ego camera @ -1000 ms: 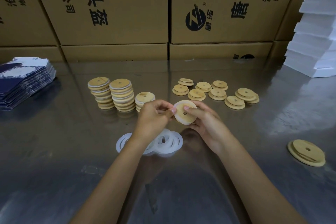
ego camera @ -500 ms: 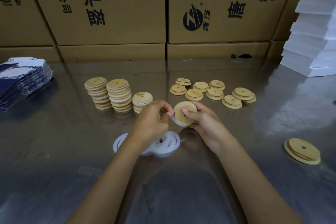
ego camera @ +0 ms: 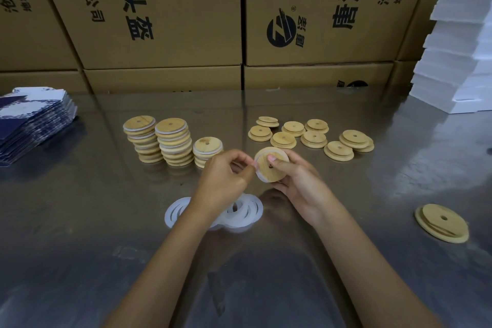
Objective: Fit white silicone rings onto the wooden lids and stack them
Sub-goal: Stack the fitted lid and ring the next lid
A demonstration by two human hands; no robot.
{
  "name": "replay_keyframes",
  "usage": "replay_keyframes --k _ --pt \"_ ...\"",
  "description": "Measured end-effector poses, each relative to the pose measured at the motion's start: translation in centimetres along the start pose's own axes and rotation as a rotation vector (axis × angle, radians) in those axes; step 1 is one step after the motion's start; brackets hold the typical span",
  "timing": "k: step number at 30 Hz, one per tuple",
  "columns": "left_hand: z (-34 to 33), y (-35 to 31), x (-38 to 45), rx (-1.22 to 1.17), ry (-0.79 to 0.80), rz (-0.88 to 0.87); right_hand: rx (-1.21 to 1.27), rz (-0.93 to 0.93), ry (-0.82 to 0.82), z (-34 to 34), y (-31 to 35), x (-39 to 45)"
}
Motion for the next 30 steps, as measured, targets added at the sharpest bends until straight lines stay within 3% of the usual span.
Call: replay_keyframes --k 6,13,22,27,30 --pt "0.1 -0.1 0.1 0.069 -0.026 0.002 0.006 0.009 -0.002 -0.1 0.0 0.1" --pt "0.6 -0.4 0.1 0.049 -0.060 -0.023 -0.348 0.105 0.106 -1.2 0.6 -0.2" --pt "0.3 0.1 0.4 0.201 0.006 -0.006 -0.268 0.083 0.097 -1.0 0.2 -0.3" --pt "-0.4 0.9 0.4 -0.172 0.109 0.130 -0.220 0.032 0.096 -0.7 -0.1 -0.2" --pt "-0.3 1.2 0.5 -0.230 0.124 0.173 -0.171 0.019 0.065 -0.6 -0.2 -0.1"
Point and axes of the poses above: each hand's wrist, its own x-axis towards the middle knuckle, its own z-axis out of the back of the hand, y = z × x, the point moved 9 cm from there along x, towards the middle knuckle, and after that the axes turned 13 degrees about z, right-handed, at the moved point
